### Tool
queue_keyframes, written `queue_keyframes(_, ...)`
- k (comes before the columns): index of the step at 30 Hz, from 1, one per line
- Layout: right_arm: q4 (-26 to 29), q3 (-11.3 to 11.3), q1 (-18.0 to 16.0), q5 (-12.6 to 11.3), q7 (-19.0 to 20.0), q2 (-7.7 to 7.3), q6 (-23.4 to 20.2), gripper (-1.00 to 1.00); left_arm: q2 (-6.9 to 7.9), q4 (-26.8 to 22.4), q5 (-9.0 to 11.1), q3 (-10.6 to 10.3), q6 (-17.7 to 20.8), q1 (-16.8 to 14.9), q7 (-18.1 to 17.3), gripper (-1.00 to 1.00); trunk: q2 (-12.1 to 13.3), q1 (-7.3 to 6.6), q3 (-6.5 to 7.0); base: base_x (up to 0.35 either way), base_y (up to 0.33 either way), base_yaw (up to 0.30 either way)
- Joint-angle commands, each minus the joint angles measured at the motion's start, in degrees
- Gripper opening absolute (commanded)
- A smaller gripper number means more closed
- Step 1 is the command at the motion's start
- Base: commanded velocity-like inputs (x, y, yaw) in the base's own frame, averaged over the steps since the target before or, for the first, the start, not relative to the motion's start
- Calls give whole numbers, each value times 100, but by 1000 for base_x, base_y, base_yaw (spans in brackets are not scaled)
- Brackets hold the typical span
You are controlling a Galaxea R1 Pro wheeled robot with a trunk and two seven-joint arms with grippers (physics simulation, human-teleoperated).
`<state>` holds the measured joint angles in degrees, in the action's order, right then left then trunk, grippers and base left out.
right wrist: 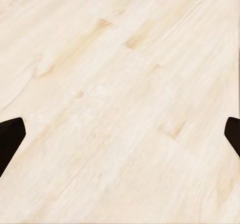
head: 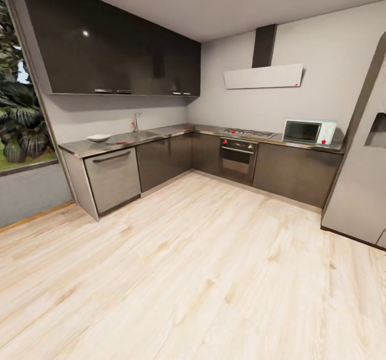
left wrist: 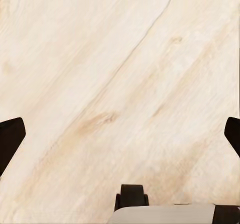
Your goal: In the kitchen, take the Vidalia onion out of the sink, dice it on the chopping board with the paring knife, put the diced onion into the bowl on the countertop, then place both the paring knife and the chopping board into the sink.
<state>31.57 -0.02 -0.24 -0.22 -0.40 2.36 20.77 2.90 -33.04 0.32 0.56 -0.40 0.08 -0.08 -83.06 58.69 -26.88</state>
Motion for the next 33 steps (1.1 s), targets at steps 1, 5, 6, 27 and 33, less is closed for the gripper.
queue_keyframes(1, -1, -1, -2, -3, -4, 1, 15, 100, 0, -5, 3, 5, -4, 1, -1, 100, -2, 4, -5, 344, 0, -219)
queue_keyframes(5, -1, 1, -2, 0, -4, 1, 15, 100, 0, -6, 2, 5, -4, 1, -1, 100, -2, 4, -5, 344, 0, -247)
queue_keyframes(6, -1, 2, -2, -1, -4, 1, 15, 100, 0, -7, 2, 5, -4, 1, -1, 100, -2, 4, -5, 344, 0, -262)
queue_keyframes(27, -1, 2, -2, -1, -4, 2, 15, 100, 0, -6, -4, 5, -4, 1, -1, 100, -2, 4, -5, 343, 0, -87)
queue_keyframes(33, -1, -4, -2, -4, -4, 1, 15, 100, 0, -6, -5, 5, -4, 1, -1, 100, -2, 4, -5, 340, 0, 0)
